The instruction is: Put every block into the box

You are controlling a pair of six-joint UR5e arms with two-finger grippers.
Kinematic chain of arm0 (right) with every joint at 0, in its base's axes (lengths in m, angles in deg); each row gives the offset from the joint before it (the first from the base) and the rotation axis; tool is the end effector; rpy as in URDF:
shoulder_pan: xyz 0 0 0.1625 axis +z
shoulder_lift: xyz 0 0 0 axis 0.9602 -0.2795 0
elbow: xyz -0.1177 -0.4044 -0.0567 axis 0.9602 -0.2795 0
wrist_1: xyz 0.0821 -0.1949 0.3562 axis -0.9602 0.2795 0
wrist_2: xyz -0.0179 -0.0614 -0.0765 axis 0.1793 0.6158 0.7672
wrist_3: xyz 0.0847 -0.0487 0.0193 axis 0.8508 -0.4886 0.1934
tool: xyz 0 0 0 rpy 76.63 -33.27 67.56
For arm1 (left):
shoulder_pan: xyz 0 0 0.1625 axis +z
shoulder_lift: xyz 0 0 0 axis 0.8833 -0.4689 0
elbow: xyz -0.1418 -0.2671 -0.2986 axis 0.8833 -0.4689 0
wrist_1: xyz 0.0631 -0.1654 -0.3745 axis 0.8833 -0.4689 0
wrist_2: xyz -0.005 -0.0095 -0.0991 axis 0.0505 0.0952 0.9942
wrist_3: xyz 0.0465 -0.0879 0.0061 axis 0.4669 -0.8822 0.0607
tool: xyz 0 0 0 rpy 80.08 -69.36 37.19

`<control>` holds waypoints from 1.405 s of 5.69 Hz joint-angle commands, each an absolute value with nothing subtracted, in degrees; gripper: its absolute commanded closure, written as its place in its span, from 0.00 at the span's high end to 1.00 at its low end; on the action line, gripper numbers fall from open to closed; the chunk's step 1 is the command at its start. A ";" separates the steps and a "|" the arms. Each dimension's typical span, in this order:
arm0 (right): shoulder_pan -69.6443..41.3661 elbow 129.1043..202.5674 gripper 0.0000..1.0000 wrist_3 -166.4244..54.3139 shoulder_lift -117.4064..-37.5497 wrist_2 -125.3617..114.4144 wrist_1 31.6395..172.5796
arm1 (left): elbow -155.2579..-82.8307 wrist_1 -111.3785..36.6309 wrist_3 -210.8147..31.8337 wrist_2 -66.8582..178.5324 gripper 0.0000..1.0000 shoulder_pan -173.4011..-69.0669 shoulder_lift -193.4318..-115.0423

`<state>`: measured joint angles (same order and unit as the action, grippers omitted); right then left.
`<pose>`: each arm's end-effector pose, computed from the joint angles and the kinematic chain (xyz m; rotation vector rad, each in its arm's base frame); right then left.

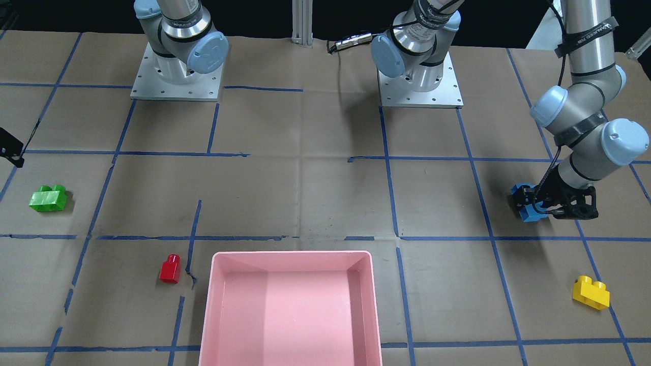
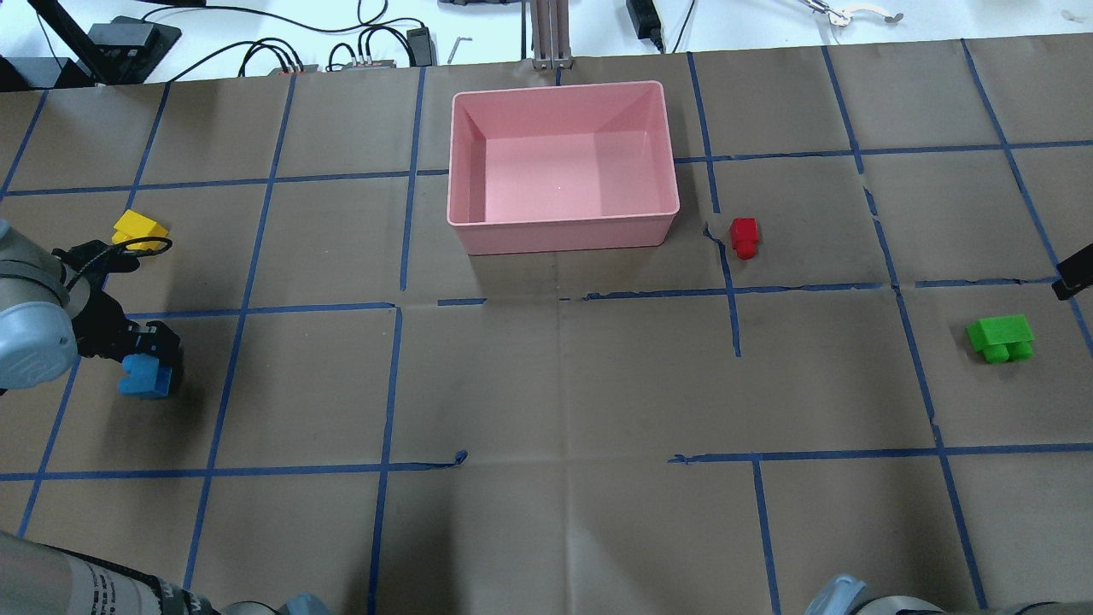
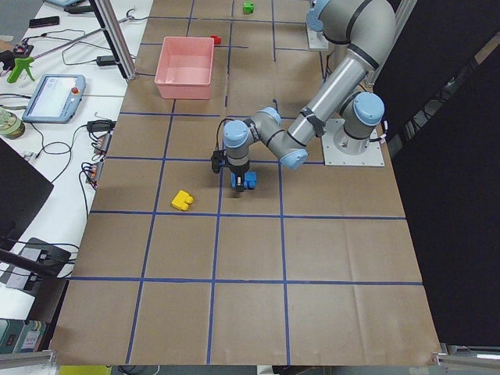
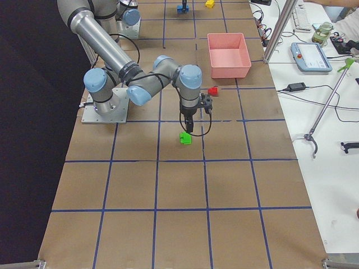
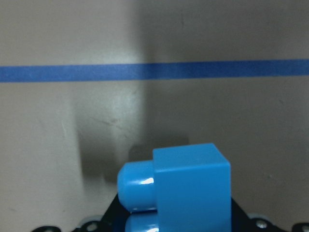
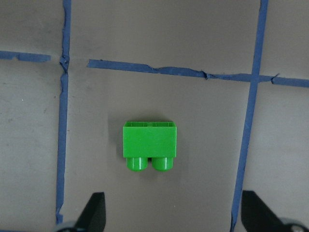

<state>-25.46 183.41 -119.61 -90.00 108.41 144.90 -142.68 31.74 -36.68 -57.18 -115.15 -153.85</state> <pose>-0.2371 -0.4645 0.3015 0.1454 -3.1106 0.0106 0.2081 -0.4950 0.1910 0.0329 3.1309 0.0456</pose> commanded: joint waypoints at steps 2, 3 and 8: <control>-25.43 186.57 1.00 -121.93 -80.13 108.25 154.96 | -116.61 13.23 -52.63 -53.93 0.00 -136.81 -158.95; -24.91 186.57 1.00 -121.95 -78.00 107.99 156.13 | -108.49 11.95 -55.31 -53.85 0.00 -145.45 -163.16; -24.11 186.66 1.00 -121.25 -76.94 106.40 156.14 | -100.59 23.49 -53.67 -53.94 0.68 -167.24 -176.02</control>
